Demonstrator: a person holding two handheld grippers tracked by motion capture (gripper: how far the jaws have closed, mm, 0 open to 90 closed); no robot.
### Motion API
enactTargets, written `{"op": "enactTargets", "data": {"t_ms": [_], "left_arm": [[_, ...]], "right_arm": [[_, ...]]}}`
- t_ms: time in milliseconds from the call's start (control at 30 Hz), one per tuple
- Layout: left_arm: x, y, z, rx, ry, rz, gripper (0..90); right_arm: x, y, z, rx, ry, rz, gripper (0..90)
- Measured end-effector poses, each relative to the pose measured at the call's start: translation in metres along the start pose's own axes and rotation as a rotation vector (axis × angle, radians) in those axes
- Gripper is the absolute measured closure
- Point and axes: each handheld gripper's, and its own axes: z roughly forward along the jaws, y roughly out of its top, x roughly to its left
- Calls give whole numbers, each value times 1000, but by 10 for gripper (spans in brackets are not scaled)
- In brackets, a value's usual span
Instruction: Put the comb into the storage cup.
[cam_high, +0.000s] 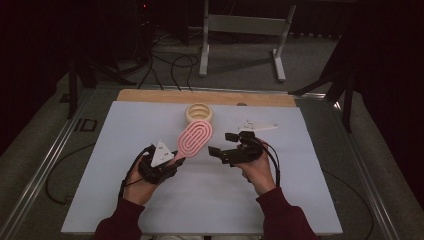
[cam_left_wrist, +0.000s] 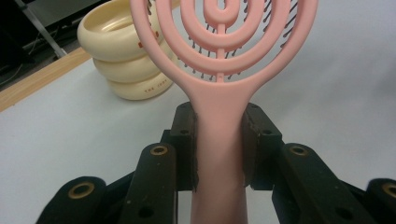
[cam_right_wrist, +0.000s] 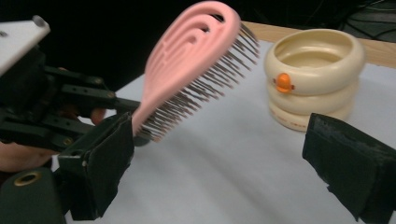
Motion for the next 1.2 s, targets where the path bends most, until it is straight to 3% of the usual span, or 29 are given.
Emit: {"op": "enactTargets", "data": {"t_ms": [167,433,833,867,900,1000,1033,1133,1200], "left_arm": [[-2,0,2,3,-1,6,700],[-7,3,3,-2,-9,19,700],[-16,7,3,-24,-21,42,700],[-18,7,3,-27,-24,48,700],[-18,7,3,-27,-24,48,700],[-18,8,3,-35,-26,43,700],[-17,8,2,-42,-31,40,700],[-18,9,1,-56,-37,31,700],[-18,9,1,-58,-37,32,700]], "right_arm": [[3,4,4,-21,33,21,89],[6,7,10,-18,48,33,87],[12,10,24,23,69,77,105],[14,10,28,51,83,89,176],[15,10,29,54,65,83,214],[16,10,30,56,75,88,279],[16,11,30,45,77,101,362],[16,12,31,40,88,118,460],[16,11,31,45,100,120,472]]}}
